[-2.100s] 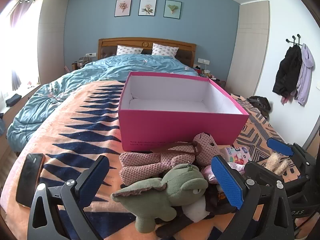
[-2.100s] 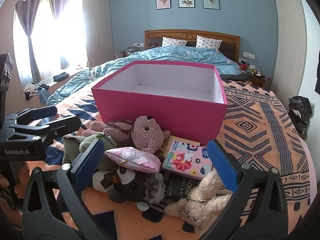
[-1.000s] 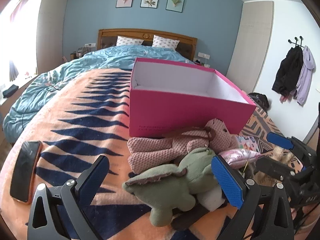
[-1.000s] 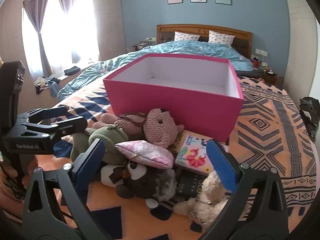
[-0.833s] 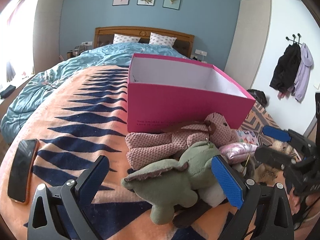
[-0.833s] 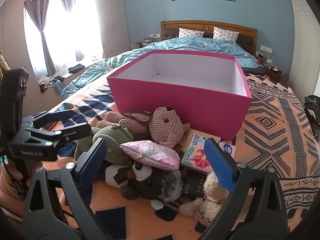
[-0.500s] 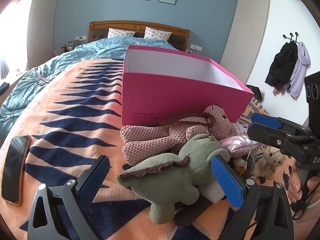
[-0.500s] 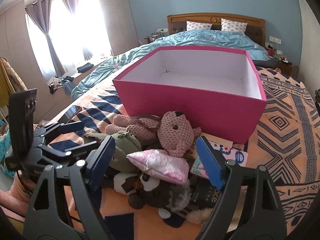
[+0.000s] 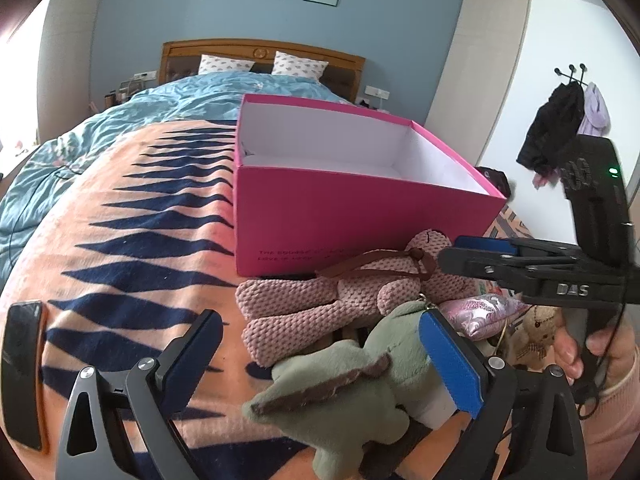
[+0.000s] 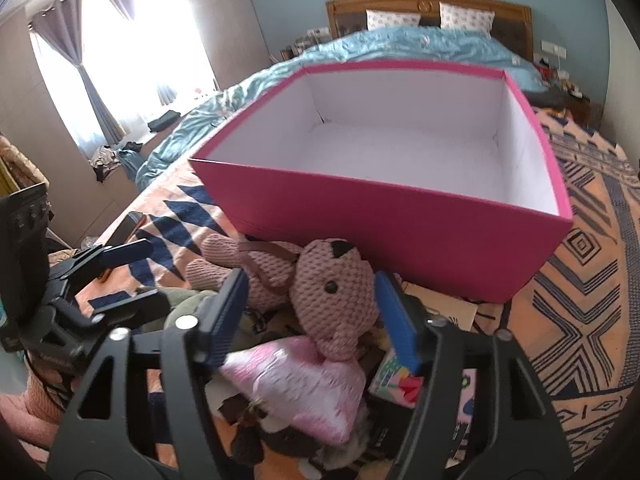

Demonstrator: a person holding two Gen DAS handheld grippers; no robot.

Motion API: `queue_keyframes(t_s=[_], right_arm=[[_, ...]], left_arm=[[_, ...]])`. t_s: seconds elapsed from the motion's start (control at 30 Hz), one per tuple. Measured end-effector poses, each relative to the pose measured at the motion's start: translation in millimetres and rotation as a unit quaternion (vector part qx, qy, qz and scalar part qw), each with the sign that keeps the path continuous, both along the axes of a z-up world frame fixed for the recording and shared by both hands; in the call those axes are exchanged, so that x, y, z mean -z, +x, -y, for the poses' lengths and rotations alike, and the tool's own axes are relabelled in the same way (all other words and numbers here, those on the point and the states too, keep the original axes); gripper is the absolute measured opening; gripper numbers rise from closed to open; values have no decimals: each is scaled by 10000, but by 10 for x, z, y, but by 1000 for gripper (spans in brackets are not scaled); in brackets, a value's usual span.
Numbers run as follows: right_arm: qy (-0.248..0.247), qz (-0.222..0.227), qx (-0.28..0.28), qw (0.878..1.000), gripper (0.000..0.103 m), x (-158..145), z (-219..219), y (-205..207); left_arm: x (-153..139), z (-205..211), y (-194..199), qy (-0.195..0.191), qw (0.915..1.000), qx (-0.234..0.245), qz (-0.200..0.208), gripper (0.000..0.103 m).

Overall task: Organize objects
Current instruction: 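Move the right gripper toward the pink knitted bunny in the pile, then grasp the pink knitted bunny with the right gripper and lift it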

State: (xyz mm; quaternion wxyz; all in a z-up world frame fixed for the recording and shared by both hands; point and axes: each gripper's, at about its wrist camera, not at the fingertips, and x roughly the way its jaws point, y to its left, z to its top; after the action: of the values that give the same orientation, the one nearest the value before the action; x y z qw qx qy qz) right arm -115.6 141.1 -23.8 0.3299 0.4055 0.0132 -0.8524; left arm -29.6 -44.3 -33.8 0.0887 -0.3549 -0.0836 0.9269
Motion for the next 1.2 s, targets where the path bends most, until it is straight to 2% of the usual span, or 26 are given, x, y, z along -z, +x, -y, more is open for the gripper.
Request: queue_keyframes(t_s=[0.23, 0.3, 0.37, 0.53, 0.7, 0.97, 1.07, 1.13, 1.17, 1.2], right_arm=[[265, 264, 17, 9993, 61, 162, 48, -178], [270, 246, -2, 9993, 61, 174, 43, -195], [274, 163, -34, 9995, 54, 170, 29, -185], [326, -50, -143, 9994, 50, 133, 19, -124], [-51, -124, -53, 9999, 49, -2, -133, -87], [-670, -399, -30, 9969, 49, -402, -364, 50], [-871, -445, -65, 9952, 49, -507, -387, 78], [-944, -492, -113, 9943, 49, -583, -400, 89], [-974, -515, -118, 9938, 49, -614, -396, 87], [-990, -547, -133, 9935, 49, -646, -386, 85]], left_arm=[[26, -6, -94, -12, 9999, 102, 68, 100], [33, -10, -111, -37, 9999, 108, 90, 100], [35, -14, -123, -41, 9998, 141, 94, 100], [19, -7, -143, -78, 9998, 178, 100, 100], [-58, -34, -110, -63, 9993, 359, 50, 100], [-276, -232, -28, -191, 9963, 792, -266, 100], [-357, -274, -42, -174, 9953, 886, -362, 91], [-423, -273, -67, -117, 9948, 910, -434, 74], [-465, -263, -88, -68, 9946, 934, -453, 70], [-492, -255, -107, -50, 9945, 935, -467, 61]])
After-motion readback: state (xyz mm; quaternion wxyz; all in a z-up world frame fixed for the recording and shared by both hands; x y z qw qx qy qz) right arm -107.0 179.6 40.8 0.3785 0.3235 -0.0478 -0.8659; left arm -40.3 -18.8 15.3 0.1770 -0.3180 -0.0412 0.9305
